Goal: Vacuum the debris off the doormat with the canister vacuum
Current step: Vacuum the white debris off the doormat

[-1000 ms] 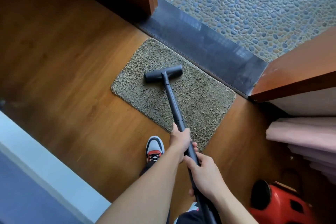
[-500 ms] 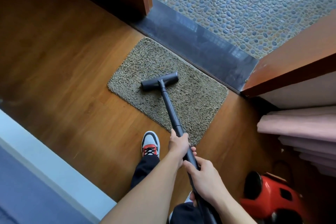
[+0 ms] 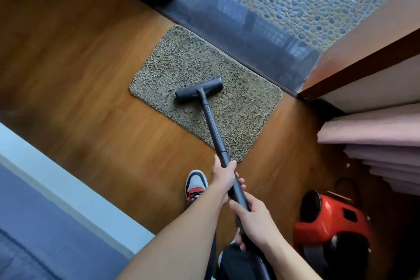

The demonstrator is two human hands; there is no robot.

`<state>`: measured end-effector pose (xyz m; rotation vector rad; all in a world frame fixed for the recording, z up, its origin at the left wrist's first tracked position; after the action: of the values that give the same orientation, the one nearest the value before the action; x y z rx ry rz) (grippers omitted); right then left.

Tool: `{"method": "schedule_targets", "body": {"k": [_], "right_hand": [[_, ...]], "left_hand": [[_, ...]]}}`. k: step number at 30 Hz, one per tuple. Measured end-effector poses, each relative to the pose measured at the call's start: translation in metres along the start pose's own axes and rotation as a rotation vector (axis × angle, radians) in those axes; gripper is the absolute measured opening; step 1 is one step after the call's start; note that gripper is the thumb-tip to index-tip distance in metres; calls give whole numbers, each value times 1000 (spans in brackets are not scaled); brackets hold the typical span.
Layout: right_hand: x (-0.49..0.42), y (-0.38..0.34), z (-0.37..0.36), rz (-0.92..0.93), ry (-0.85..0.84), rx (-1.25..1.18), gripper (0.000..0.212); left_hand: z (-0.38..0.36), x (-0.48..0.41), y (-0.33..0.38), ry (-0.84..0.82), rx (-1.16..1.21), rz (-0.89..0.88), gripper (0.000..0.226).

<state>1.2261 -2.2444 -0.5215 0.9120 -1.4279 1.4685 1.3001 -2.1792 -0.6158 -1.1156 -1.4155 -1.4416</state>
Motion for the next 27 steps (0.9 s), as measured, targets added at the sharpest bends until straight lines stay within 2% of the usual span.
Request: {"method": "schedule_targets", "body": {"k": [7, 9, 17, 21, 25, 27], "right_hand": [[1, 28, 20, 16, 16, 69, 12], [6, 41, 29, 38, 13, 83, 9], [25, 90, 62, 49, 7, 147, 24], [18, 89, 67, 44, 5, 138, 28], [2, 68, 60, 83, 3, 148, 14], [-8, 54, 56, 87, 22, 165, 17]], "left_hand": [[-15, 10, -22, 15, 13, -11, 71], [-22, 13, -37, 25, 18, -12, 69], [-51, 30, -94, 36, 30, -8, 70], [-54, 26, -89, 47, 40, -39, 69], [-49, 8, -66, 64, 26, -66, 66], [-45, -4, -52, 72, 34, -77, 64]]}}
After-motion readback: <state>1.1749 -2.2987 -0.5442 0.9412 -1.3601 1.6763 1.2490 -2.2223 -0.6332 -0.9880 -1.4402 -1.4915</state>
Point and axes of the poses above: each hand's wrist, its own x-axis away from the middle knuckle, its own z-axis out of the back of the hand, y = z × x, the point moved 7 cm from there along -x, towards the middle knuckle
